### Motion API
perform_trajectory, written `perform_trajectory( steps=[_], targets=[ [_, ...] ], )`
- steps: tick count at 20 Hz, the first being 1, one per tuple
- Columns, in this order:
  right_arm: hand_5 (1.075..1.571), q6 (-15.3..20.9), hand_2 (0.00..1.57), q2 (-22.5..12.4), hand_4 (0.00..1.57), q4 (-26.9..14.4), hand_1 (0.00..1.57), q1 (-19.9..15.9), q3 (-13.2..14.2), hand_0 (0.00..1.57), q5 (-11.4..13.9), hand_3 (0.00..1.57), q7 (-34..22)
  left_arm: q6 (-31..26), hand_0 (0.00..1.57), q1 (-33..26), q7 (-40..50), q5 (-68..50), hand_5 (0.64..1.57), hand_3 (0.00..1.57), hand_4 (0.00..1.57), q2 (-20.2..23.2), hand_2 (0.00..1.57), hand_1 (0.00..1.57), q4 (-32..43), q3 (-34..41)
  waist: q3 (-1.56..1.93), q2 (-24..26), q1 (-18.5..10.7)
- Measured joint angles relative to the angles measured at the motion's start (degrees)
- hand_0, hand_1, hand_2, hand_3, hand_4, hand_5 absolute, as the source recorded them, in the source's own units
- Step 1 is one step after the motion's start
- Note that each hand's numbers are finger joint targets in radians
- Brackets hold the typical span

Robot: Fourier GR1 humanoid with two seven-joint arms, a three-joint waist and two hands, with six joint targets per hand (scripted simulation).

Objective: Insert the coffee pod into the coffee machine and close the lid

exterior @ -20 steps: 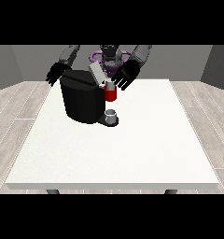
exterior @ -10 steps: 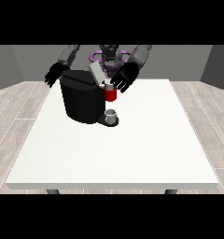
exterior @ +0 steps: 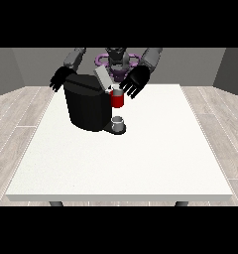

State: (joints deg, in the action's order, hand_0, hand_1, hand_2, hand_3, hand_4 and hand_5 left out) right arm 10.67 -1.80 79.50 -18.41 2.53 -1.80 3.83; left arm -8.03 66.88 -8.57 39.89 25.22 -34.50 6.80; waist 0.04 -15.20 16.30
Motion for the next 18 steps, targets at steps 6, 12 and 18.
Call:
perform_trajectory(
  steps=[6, 12, 18],
  targets=[
    [1.571, -0.7, 0.0, -0.8, 0.41, 0.1, 0.0, -0.1, 0.5, 0.0, -0.5, 0.0, 0.0, -1.5, 0.0, -0.3, -2.4, 1.7, 1.571, 0.0, 0.0, 0.9, 0.0, 0.0, -0.5, -1.8, 0.13, -0.4, -0.1],
    [1.571, -0.1, 0.0, -0.4, 0.35, -1.9, 0.0, -0.3, 1.0, 0.0, -0.3, 0.0, 1.1, -3.3, 0.0, 0.7, -1.4, 3.2, 1.571, 0.0, 0.0, 1.1, 0.0, 0.0, -0.7, -2.9, 0.07, -0.2, -0.8],
    [1.571, -0.8, 0.0, -1.5, 0.42, -3.1, 0.0, 0.9, 1.9, 0.0, -0.7, 0.0, 1.0, -4.0, 0.0, -0.7, -0.8, 3.8, 1.571, 0.0, 0.0, -0.1, 0.0, 0.0, -1.0, -3.3, 0.0, 2.3, -1.9]
  ],
)
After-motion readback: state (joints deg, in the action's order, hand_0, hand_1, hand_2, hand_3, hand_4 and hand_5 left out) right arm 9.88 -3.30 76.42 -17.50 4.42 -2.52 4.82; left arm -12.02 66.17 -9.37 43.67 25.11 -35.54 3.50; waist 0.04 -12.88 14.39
